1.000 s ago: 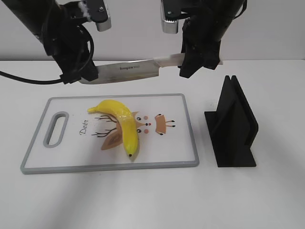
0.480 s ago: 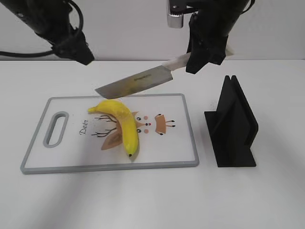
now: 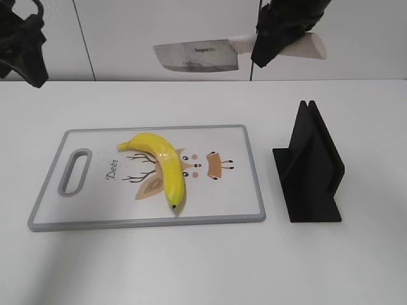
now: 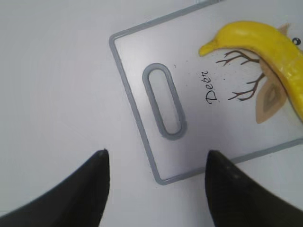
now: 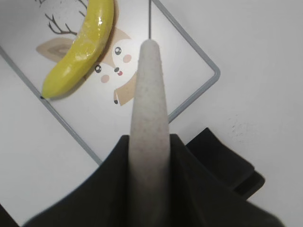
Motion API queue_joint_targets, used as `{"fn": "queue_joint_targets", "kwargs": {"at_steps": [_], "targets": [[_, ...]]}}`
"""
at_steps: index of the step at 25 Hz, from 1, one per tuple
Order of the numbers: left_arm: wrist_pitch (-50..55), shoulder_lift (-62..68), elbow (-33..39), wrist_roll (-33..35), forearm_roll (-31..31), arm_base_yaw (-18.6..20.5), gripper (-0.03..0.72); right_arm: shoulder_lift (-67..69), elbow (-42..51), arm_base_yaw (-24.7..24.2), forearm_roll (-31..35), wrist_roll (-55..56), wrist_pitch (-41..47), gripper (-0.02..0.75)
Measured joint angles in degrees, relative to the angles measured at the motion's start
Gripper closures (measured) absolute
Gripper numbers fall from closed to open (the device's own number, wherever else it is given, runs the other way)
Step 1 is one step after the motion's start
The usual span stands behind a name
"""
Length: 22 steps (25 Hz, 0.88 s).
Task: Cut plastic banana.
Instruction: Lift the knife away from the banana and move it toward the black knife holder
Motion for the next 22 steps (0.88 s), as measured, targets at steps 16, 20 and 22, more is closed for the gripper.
{"fn": "queue_joint_targets", "kwargs": {"at_steps": [16, 20, 22], "targets": [[0.7, -20.0, 16.3, -7.7, 0.1, 1.8, 0.112, -19.5, 28.4, -0.1, 0.3, 26.4, -10.9, 0.568], [0.6, -28.6, 25.1, -7.7, 0.1, 1.8, 0.119, -26.6, 37.4, -0.1, -2.1, 31.8, -18.7, 0.568], [0.0, -32.7, 29.0, -7.7, 0.1, 1.8, 0.119, -29.0, 39.8, -0.1, -4.7, 36.0, -20.5, 0.568]]}}
